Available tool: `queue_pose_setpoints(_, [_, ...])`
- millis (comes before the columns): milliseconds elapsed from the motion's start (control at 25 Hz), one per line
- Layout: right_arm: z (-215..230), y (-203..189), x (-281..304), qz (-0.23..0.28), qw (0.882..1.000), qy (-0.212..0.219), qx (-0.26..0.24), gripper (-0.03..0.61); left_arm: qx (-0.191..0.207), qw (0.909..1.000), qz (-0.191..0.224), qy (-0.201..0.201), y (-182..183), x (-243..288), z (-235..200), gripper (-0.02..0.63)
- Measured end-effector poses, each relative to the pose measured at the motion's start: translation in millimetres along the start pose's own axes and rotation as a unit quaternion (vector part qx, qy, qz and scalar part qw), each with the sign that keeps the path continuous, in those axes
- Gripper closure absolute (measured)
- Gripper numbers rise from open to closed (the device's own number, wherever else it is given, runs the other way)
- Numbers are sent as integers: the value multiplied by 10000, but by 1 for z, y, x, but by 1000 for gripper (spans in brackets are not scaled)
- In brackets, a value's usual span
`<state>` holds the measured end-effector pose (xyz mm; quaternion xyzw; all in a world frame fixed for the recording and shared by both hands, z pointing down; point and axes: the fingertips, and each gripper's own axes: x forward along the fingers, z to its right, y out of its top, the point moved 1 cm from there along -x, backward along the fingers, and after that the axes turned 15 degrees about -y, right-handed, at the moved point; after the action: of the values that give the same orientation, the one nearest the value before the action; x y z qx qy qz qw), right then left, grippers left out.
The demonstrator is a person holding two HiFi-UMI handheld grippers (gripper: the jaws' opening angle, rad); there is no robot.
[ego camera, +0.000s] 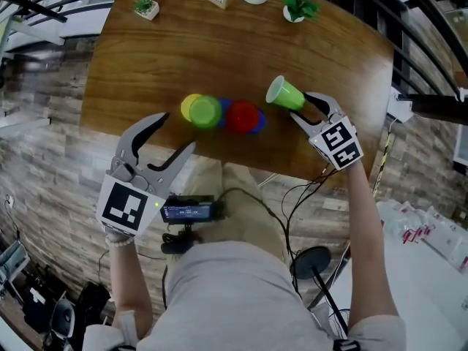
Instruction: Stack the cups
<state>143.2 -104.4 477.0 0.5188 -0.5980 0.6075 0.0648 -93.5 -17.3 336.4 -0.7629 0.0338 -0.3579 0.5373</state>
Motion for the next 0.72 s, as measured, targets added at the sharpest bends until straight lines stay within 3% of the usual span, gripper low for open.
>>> queue_pose_setpoints(160, [1,24,-23,6,9996,-67,-285,364,446,9990,44,19,5,-5,-7,376])
queue_pose_setpoints(360, [5,66,-46,61,9951,-152,-970,365,554,9985,25,-4,7,-7,-13,377])
queue_pose_setpoints(720, [-7,133,-95,-118,9689,11,-2470,365,599,9982,58,-25,10,-19,-8,376])
